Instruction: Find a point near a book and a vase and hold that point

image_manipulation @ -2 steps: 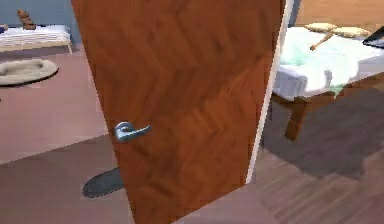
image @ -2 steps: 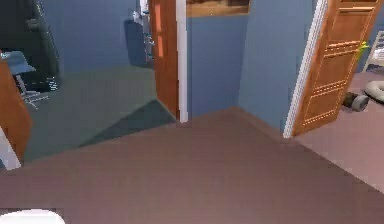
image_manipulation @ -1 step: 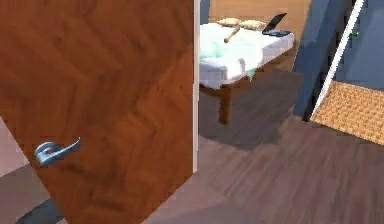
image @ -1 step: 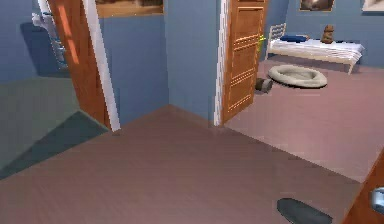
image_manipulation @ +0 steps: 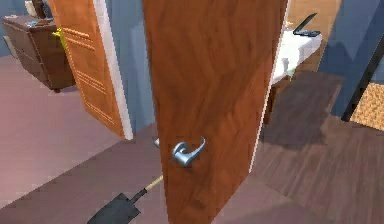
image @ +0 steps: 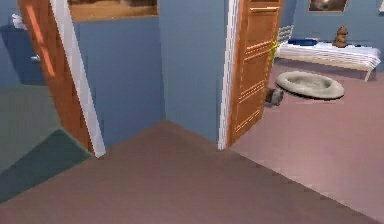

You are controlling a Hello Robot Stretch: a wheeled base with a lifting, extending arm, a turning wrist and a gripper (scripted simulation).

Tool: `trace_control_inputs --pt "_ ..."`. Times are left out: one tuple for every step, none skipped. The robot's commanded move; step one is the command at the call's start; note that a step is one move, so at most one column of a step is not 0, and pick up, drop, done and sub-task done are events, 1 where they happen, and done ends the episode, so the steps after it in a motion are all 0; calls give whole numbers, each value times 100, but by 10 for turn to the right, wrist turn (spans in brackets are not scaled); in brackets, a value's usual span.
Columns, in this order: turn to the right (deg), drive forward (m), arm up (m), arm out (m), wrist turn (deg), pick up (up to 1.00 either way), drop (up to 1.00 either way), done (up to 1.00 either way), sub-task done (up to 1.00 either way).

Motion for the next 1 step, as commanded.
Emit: trace_control_inputs --pt "180 0 0 0 0 0 0 0 0"
